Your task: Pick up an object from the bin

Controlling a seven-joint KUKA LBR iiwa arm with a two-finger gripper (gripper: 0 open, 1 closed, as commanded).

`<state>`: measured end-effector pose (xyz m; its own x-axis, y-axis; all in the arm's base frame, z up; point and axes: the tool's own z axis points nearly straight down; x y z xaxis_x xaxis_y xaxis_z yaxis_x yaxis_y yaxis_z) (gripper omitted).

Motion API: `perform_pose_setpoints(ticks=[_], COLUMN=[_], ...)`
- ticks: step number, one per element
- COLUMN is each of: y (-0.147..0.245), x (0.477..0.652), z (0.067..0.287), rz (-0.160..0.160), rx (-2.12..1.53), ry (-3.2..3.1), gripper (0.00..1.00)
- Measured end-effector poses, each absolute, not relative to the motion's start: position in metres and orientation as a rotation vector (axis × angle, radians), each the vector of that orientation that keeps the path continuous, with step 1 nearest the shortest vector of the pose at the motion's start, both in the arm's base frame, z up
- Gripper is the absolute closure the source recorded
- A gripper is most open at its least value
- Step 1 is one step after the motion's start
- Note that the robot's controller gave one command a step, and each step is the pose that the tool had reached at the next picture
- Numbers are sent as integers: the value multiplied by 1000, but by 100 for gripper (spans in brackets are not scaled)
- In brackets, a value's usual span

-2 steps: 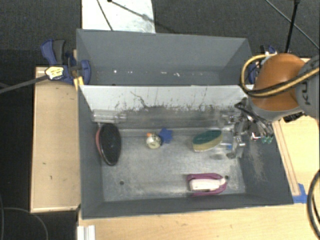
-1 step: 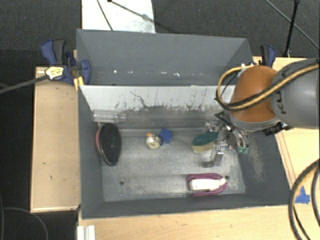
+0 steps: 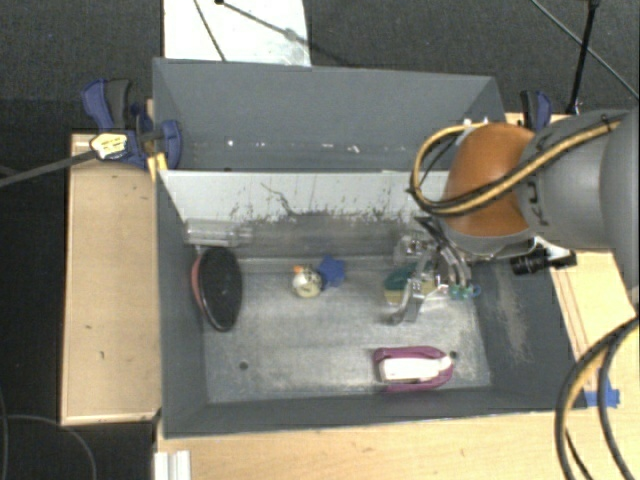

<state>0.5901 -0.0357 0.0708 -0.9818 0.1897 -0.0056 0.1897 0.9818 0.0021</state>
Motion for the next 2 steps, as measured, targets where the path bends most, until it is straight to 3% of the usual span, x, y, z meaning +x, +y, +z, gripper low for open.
perform_pose_setpoints(ticks=[1,2], y=[-36,-37], x=[590,592], z=[71,144], rz=[1,1], rx=[299,295], ry=[3122,3118], gripper=[100,100])
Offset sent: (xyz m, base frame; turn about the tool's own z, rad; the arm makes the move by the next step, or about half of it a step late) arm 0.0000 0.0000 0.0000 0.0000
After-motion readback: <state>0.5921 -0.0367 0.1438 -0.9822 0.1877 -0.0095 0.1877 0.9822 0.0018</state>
